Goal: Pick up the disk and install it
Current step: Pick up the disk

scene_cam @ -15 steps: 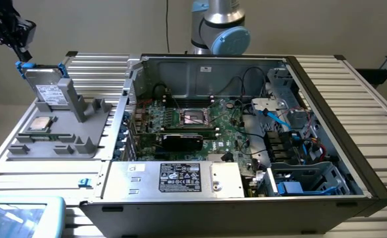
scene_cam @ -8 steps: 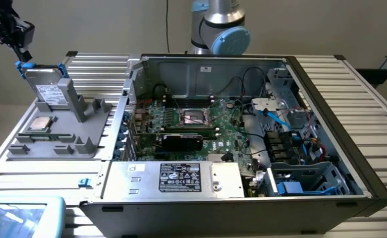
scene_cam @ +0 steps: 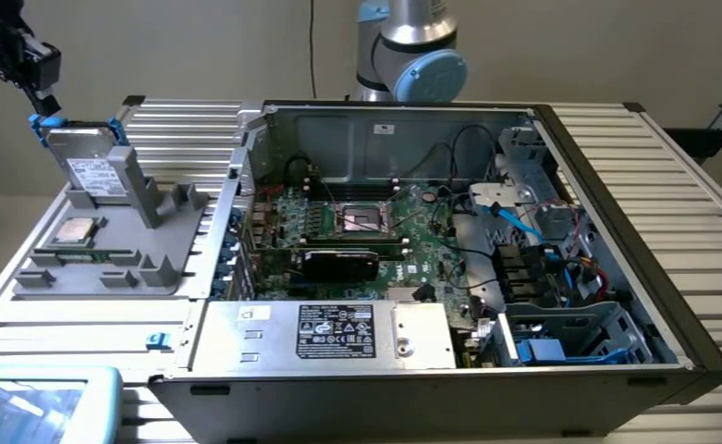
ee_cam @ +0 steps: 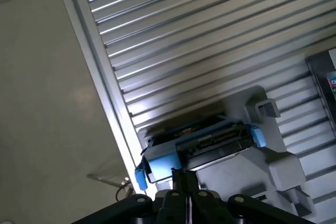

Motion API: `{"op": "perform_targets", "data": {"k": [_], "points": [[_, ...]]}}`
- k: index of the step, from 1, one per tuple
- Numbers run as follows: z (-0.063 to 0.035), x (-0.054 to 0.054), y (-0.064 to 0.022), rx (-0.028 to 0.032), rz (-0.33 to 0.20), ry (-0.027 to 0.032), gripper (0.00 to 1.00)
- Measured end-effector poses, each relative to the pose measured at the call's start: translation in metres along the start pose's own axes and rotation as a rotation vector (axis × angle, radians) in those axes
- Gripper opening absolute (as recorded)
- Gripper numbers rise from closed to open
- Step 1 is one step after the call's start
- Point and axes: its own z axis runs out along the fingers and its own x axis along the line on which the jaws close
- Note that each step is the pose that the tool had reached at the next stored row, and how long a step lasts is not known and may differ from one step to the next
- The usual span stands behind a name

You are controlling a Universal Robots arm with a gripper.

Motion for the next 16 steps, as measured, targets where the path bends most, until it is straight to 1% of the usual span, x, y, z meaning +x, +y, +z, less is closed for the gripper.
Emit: {"op": "perform_targets", "data": {"k": [16], "points": [[0.0014,0.0000,0.0000,0.0020,0.268,-0.0042,0.11]]}}
